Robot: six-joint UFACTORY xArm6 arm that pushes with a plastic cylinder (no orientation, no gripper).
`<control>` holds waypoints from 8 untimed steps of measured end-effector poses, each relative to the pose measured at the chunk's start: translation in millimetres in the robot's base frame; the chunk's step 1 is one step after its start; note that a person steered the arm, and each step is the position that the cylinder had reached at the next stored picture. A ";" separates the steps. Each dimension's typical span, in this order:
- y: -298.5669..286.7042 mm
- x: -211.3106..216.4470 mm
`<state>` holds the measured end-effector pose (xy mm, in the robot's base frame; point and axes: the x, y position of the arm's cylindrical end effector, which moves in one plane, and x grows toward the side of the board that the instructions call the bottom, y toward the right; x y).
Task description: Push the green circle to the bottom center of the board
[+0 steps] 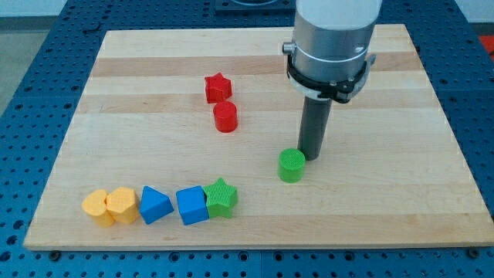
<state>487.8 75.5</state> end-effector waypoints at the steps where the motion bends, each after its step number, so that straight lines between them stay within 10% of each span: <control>1: -1.7 -16.7; 8: -32.8 45.3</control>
<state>533.2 42.8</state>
